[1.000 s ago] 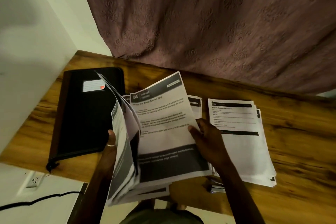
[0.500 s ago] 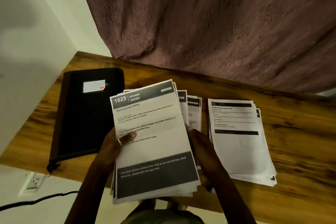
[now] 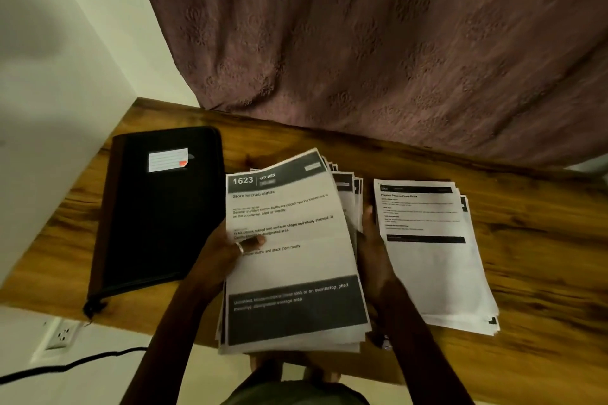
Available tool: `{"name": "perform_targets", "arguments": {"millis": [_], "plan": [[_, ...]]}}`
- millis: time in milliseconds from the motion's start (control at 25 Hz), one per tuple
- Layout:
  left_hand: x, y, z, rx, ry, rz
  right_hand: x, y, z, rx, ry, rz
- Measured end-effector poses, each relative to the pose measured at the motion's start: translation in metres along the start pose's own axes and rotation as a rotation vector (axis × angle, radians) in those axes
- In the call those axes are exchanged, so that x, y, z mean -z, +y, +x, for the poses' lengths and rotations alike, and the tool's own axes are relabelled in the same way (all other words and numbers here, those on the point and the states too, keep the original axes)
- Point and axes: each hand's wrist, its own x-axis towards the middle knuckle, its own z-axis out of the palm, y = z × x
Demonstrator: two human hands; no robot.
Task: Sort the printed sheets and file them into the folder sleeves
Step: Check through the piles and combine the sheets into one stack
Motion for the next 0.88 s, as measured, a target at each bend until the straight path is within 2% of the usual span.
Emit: {"name": "perform_targets", "arguments": {"millis": [120, 200, 280, 440, 600, 720, 880], "plan": [[-0.008, 0.012, 0.006, -0.067, 0.002, 0.130, 0.000, -0.020, -0.002, 0.165, 0.075, -0.309], [-0.017, 0.024, 0.011, -0.114, 0.022, 0.138, -0.001, -0.029, -0.001, 0.337, 0.128, -0.538], [-0.028, 0.037, 0.014, -0.158, 0.060, 0.108, -0.008, -0.038, -0.004, 0.493, 0.234, -0.663], [-0.049, 0.062, 0.010, -0.298, 0.143, 0.074, -0.021, -0.046, -0.014, 0.744, 0.292, -0.596], [-0.053, 0.063, 0.010, -0.403, 0.184, 0.099, -0.020, -0.039, -0.017, 0.812, 0.269, -0.512], [-0.058, 0.063, 0.005, -0.380, 0.203, 0.060, -0.015, -0.032, -0.015, 0.818, 0.286, -0.488], [-0.067, 0.071, -0.004, -0.451, 0.199, 0.011, -0.014, -0.033, -0.015, 0.840, 0.287, -0.482]]}}
